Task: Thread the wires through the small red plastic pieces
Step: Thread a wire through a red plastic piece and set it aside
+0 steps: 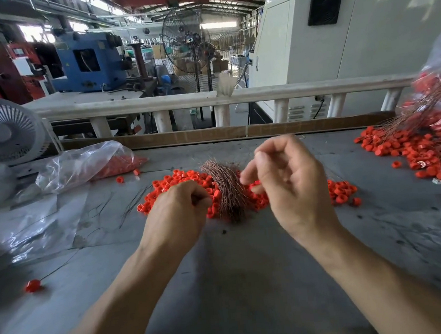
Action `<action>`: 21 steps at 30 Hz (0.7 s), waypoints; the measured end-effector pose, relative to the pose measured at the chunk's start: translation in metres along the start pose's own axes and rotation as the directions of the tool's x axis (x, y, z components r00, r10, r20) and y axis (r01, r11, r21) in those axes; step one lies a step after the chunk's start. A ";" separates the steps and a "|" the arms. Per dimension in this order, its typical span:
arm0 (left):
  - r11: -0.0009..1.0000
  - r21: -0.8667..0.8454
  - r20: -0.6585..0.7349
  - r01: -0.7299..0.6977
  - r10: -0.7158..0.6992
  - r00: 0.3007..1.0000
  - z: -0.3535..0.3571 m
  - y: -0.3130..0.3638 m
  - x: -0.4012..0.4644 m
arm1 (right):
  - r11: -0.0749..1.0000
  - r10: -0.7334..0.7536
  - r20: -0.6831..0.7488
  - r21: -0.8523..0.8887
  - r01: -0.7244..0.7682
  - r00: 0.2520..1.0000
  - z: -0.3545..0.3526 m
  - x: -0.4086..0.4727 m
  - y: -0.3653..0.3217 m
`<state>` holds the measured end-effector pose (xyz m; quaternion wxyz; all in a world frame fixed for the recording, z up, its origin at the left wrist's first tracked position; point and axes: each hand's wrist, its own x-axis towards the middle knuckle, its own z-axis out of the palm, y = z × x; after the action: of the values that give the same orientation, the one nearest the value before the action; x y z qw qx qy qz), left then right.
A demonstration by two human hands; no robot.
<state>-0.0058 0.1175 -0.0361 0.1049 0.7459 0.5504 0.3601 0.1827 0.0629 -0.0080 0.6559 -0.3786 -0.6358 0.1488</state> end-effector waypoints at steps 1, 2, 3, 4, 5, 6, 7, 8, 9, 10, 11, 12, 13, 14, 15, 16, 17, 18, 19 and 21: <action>1.000 0.021 -0.014 0.021 -0.021 1.000 -0.003 -0.003 0.002 | 0.999 0.000 -0.052 0.047 0.003 0.999 -0.002 0.001 -0.003; 0.998 0.045 -0.023 0.046 -0.045 0.999 -0.005 -0.006 0.003 | 0.996 0.017 -0.105 0.091 -0.008 0.994 -0.004 0.003 -0.006; 0.995 0.071 -0.026 0.075 -0.073 0.997 -0.007 -0.008 0.003 | 0.991 0.050 -0.157 0.129 -0.030 0.986 -0.007 0.004 -0.007; 0.991 0.093 -0.025 0.099 -0.097 0.995 -0.009 -0.009 0.004 | 0.985 0.095 -0.204 0.158 -0.063 0.974 -0.009 0.006 -0.007; 0.988 0.107 -0.023 0.115 -0.113 0.993 -0.010 -0.010 0.005 | 0.978 0.148 -0.245 0.181 -0.105 0.958 -0.012 0.007 -0.006; 0.987 0.111 -0.019 0.120 -0.118 0.993 -0.010 -0.011 0.005 | 0.968 0.202 -0.278 0.203 -0.148 0.939 -0.014 0.008 -0.004; 0.987 0.109 -0.013 0.117 -0.117 0.993 -0.010 -0.010 0.005 | 0.956 0.252 -0.302 0.227 -0.187 0.919 -0.015 0.009 -0.002; 0.988 0.107 -0.002 0.110 -0.110 0.994 -0.009 -0.009 0.004 | 0.942 0.295 -0.320 0.254 -0.218 0.900 -0.016 0.010 -0.001; 0.989 0.108 0.014 0.101 -0.103 0.995 -0.008 -0.008 0.003 | 0.928 0.332 -0.332 0.282 -0.243 0.883 -0.017 0.011 0.001; 0.989 0.111 0.031 0.093 -0.097 0.995 -0.006 -0.007 0.002 | 0.915 0.363 -0.336 0.304 -0.265 0.869 -0.018 0.012 0.002; 0.989 0.116 0.046 0.089 -0.095 0.994 -0.005 -0.006 0.001 | 0.904 0.389 -0.333 0.318 -0.286 0.859 -0.019 0.013 0.003; 0.989 0.121 0.057 0.090 -0.097 0.994 -0.003 -0.005 0.000 | 0.893 0.414 -0.321 0.324 -0.312 0.852 -0.020 0.013 0.004; 0.988 0.124 0.067 0.094 -0.103 0.992 -0.002 -0.004 -0.001 | 0.882 0.440 -0.304 0.321 -0.344 0.845 -0.020 0.013 0.006; 0.987 0.129 0.075 0.095 -0.106 0.992 -0.001 -0.003 -0.002 | 0.871 0.466 -0.282 0.311 -0.380 0.839 -0.020 0.013 0.007; 0.986 0.139 0.079 0.093 -0.104 0.991 0.000 -0.002 -0.003 | 0.860 0.491 -0.256 0.296 -0.416 0.833 -0.019 0.013 0.008; 0.985 0.150 0.077 0.088 -0.101 0.992 0.000 -0.001 -0.004 | 0.849 0.511 -0.228 0.282 -0.446 0.829 -0.018 0.012 0.009; 0.984 0.158 0.071 0.086 -0.098 0.993 0.000 0.000 -0.004 | 0.841 0.525 -0.199 0.269 -0.468 0.828 -0.016 0.010 0.009; 0.983 0.163 0.065 0.085 -0.096 0.993 0.000 0.001 -0.005 | 0.837 0.532 -0.175 0.255 -0.484 0.829 -0.015 0.009 0.008; 0.982 0.169 0.063 0.080 -0.092 0.994 0.000 0.002 -0.005 | 0.836 0.534 -0.156 0.239 -0.493 0.831 -0.013 0.008 0.008; 0.980 0.188 0.069 0.064 -0.078 0.995 0.000 0.005 -0.006 | 0.836 0.535 -0.132 0.222 -0.501 0.835 -0.011 0.007 0.006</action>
<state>-0.0029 0.1107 -0.0363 0.0688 0.7454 0.6035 0.2746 0.1961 0.0682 -0.0064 0.6792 -0.4891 -0.4279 0.3411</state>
